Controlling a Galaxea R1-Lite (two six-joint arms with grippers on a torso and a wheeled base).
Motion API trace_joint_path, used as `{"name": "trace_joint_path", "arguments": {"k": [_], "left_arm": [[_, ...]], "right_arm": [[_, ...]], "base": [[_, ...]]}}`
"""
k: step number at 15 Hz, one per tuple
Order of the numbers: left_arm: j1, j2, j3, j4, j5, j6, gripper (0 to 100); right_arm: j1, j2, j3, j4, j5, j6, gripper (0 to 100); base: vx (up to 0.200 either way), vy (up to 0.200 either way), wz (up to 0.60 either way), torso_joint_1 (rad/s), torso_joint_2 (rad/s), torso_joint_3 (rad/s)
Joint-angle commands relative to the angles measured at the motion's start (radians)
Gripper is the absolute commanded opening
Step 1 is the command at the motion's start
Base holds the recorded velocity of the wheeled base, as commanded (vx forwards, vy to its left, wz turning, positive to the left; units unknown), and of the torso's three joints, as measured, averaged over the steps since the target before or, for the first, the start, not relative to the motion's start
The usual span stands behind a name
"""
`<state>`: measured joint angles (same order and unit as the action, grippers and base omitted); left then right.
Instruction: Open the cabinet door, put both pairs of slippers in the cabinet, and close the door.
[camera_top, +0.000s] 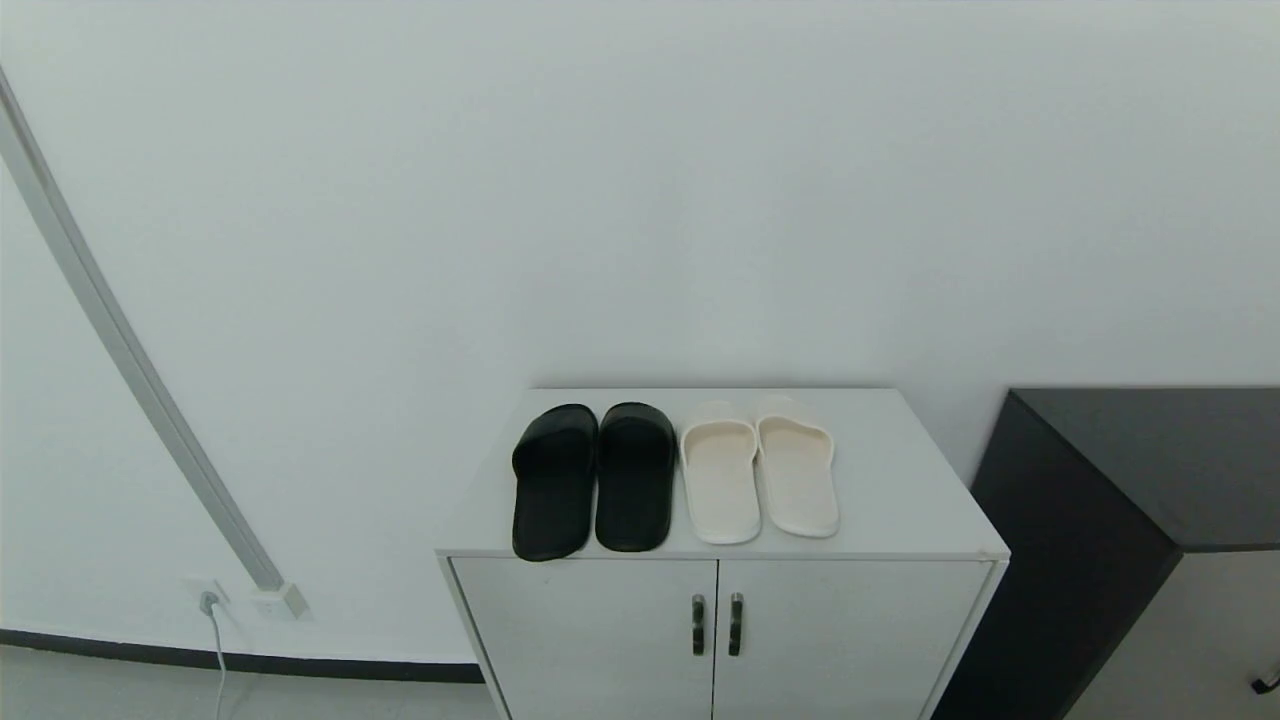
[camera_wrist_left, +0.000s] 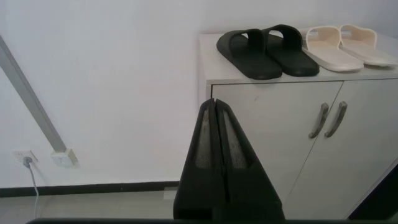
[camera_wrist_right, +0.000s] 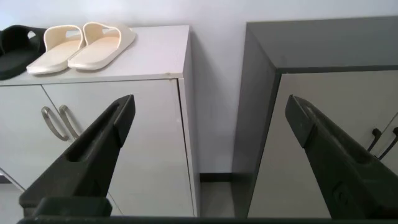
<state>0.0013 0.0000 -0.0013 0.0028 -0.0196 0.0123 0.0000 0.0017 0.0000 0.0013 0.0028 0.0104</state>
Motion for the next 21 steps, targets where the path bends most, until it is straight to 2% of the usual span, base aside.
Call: {"name": "trace_joint_path", "arguments": {"k": [1,8,10,12,14,16,17,18,19,20,21], "left_arm": [[0.000,0.000,0.001,0.000,0.000,0.000,0],[0.000,0.000,0.000,0.000,-0.002,0.000,0],[0.000,0.000,0.000,0.000,-0.002,0.000,0],[0.000,0.000,0.000,0.000,-0.002,0.000,0],[0.000,0.000,0.000,0.000,-0.002,0.000,0],[0.000,0.000,0.000,0.000,-0.002,0.000,0],[0.000,0.000,0.000,0.000,-0.002,0.001,0],[0.000,0.000,0.000,0.000,-0.002,0.000,0],[0.000,0.000,0.000,0.000,-0.002,0.000,0],[0.000,0.000,0.000,0.000,-0.002,0.000,0],[0.000,0.000,0.000,0.000,-0.002,0.000,0]], "right_arm": [[0.008,0.021,0.000,0.000,0.002,0.000,100],[0.003,0.011,-0.008,-0.001,-0.004,-0.032,100],[0.008,0.201,-0.250,0.008,0.003,0.120,100],[0.009,0.403,-0.216,0.011,0.082,-0.032,100],[0.037,0.601,-0.213,-0.075,0.151,-0.013,100],[0.118,0.778,-0.230,-0.270,0.137,0.014,100],[0.132,0.796,-0.235,-0.285,0.131,0.020,100],[0.328,0.917,-0.299,-0.323,-0.026,0.065,100],[0.459,0.966,-0.342,-0.325,-0.135,0.123,100],[0.650,1.037,-0.417,-0.325,-0.280,0.229,100],[0.798,1.120,-0.485,-0.325,-0.403,0.315,100]], "base": [[0.000,0.000,0.00,0.000,0.00,0.000],[0.000,0.000,0.00,0.000,0.00,0.000],[0.000,0.000,0.00,0.000,0.00,0.000],[0.000,0.000,0.00,0.000,0.00,0.000],[0.000,0.000,0.00,0.000,0.00,0.000],[0.000,0.000,0.00,0.000,0.00,0.000],[0.000,0.000,0.00,0.000,0.00,0.000],[0.000,0.000,0.00,0.000,0.00,0.000],[0.000,0.000,0.00,0.000,0.00,0.000],[0.000,0.000,0.00,0.000,0.00,0.000],[0.000,0.000,0.00,0.000,0.00,0.000]]}}
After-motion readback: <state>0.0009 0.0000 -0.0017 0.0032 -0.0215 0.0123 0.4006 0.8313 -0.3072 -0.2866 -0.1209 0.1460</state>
